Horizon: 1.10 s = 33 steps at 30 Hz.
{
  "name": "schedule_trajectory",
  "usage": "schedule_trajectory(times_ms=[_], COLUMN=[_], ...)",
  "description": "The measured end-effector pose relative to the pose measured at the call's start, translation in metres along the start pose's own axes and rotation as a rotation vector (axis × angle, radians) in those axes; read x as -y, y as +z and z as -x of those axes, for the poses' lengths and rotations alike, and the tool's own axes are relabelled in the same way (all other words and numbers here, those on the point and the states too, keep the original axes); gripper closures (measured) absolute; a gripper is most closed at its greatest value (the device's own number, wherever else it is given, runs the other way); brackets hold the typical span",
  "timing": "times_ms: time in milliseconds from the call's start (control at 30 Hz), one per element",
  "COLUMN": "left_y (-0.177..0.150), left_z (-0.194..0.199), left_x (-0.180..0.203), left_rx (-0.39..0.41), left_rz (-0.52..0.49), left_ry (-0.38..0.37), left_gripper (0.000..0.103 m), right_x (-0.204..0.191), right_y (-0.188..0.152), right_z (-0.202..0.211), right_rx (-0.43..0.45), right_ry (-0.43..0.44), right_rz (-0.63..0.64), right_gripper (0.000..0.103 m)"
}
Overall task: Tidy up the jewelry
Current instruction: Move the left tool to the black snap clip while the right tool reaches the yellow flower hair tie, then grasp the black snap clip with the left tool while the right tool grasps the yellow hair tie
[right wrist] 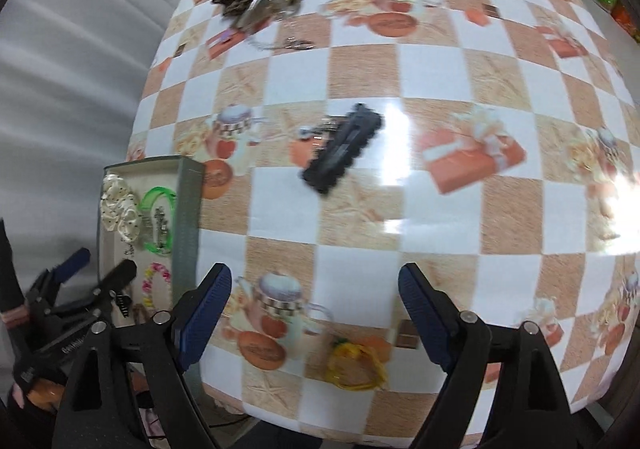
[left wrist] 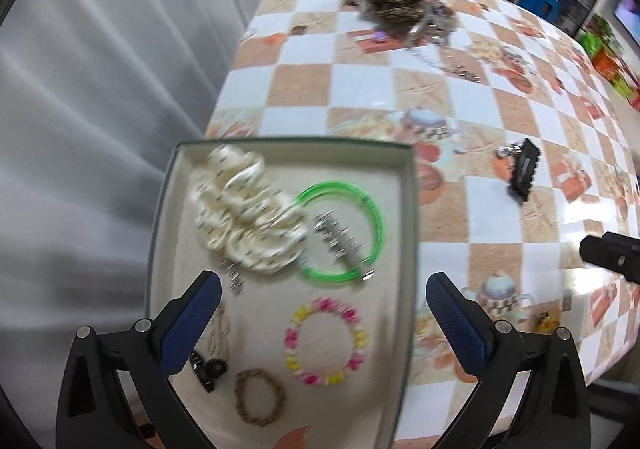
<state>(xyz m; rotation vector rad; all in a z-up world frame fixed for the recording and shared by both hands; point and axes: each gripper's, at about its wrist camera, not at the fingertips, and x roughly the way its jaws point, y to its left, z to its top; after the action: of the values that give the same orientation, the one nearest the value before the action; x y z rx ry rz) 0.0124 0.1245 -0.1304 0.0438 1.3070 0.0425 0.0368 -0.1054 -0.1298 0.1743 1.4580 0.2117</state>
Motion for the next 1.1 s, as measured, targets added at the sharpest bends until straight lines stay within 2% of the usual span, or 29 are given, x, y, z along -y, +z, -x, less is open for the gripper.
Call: schedule_trajectory(times_ms=[167, 400, 567, 967, 1000, 1033, 1100], left_y=[0.013, 0.026, 0.030, 0.038, 0.039, 0.040, 0.042], left_z=[0.006, 0.008, 0.002, -0.033, -0.036, -0.039, -0.044], left_x=[0.025, 0.064, 0.089, 0.137, 0.140, 0.144, 0.148], left_rx=[0.016, 0.028, 0.016, -0.056, -0.061, -0.066, -0.071], left_rz=[-0.062, -0.150, -0.195, -0.249, -0.253, -0.258, -0.264], left_ry=[-0.025, -0.061, -0.083, -0.152, -0.165, -0.170, -0.172], left_gripper=[0.000, 0.000, 0.000, 0.000, 0.001, 0.007, 0.007], right_x=[0.021, 0.056, 0.066, 0.041, 0.037, 0.032, 0.024], right_y=[-0.012, -0.040, -0.057, -0.078, -0.080, -0.082, -0.086], right_z=[0.006, 0.005, -0.002, -0.026, -0.028, -0.031, -0.037], right_rx=[0.003, -0.026, -0.060, -0.075, -0.072, -0.067, -0.056], right_ry=[-0.020, -0.035, -0.044, -0.061, -0.067, -0.074, -0.089], right_rz=[-0.016, -0.054, -0.052, 0.096, 0.112, 0.136, 0.174], right_gripper=[0.014, 0.014, 0.014, 0.014, 0.014, 0.014, 0.014])
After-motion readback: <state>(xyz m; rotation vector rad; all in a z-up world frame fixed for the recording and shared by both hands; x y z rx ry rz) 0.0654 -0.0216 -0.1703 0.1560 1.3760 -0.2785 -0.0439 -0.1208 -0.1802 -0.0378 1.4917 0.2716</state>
